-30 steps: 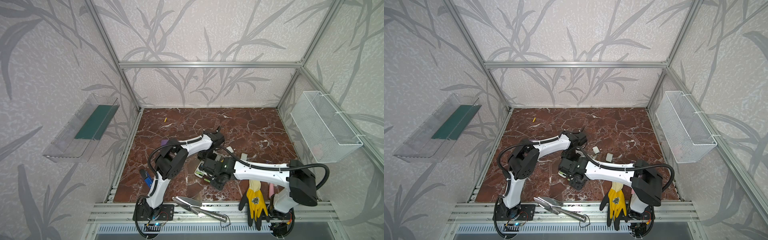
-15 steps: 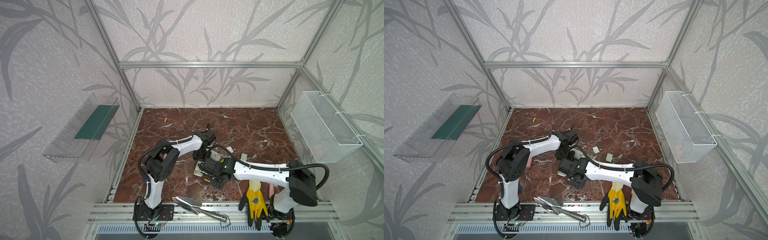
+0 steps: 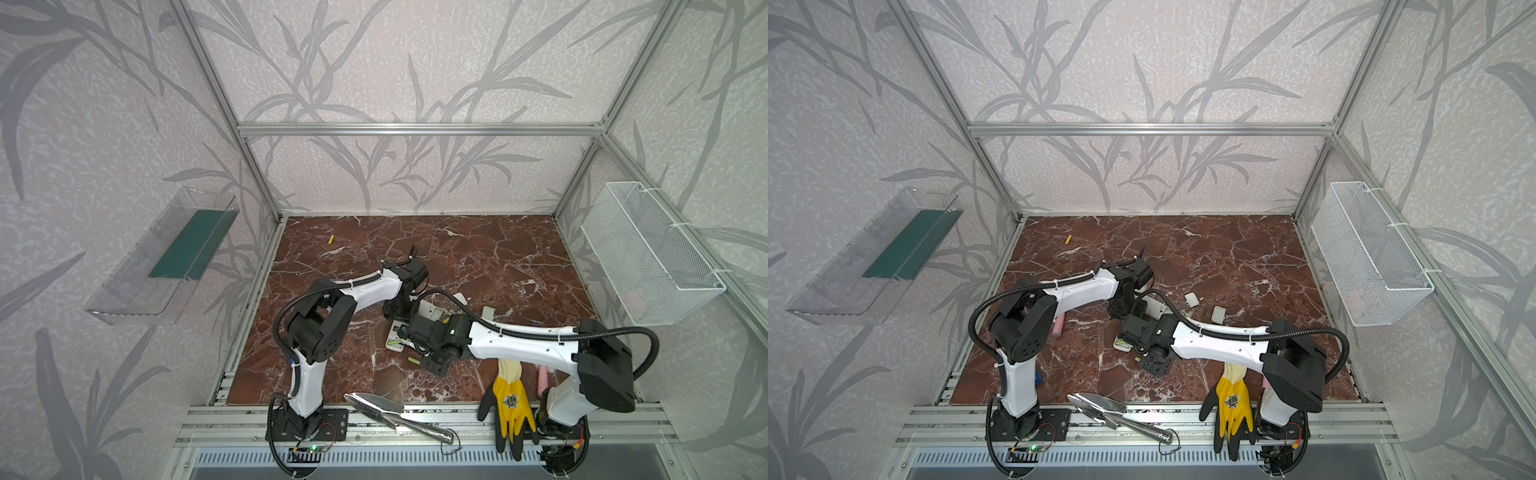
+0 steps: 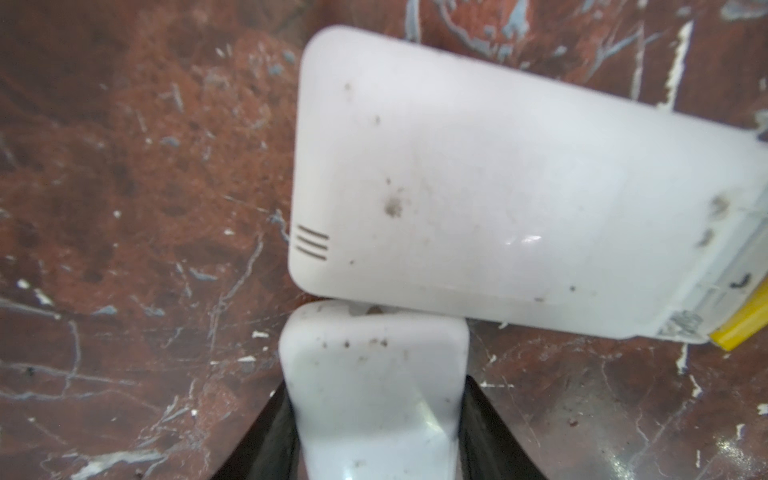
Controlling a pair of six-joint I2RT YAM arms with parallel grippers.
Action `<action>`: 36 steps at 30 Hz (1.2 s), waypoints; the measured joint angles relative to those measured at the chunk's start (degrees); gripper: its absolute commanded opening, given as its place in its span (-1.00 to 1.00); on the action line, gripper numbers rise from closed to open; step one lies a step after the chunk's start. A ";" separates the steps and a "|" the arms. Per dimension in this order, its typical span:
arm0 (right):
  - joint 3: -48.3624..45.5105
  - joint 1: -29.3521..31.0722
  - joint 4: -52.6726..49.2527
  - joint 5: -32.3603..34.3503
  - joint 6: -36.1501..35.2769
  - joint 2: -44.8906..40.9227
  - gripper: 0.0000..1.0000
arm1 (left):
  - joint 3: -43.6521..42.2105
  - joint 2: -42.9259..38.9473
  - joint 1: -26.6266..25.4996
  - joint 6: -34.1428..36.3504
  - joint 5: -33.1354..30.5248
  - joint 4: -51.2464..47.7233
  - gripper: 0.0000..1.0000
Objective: Unload the batteries from the remote control
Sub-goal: 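Push the screwdriver tip against the remaining green battery with the right gripper, then lever the second green battery out of the remote with the screwdriver tip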
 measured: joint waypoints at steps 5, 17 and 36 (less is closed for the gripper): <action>-2.10 -0.11 4.59 -1.16 0.04 0.00 -1.00 | 0.02 0.00 0.09 0.00 0.28 0.15 -0.15; -6.88 -0.15 10.73 -0.07 0.98 -2.75 -1.00 | 0.76 0.44 0.59 0.00 1.57 -0.44 -0.25; -8.17 -0.20 13.75 0.33 1.11 -4.92 -1.00 | 1.62 1.05 0.63 0.35 1.79 -1.38 -0.29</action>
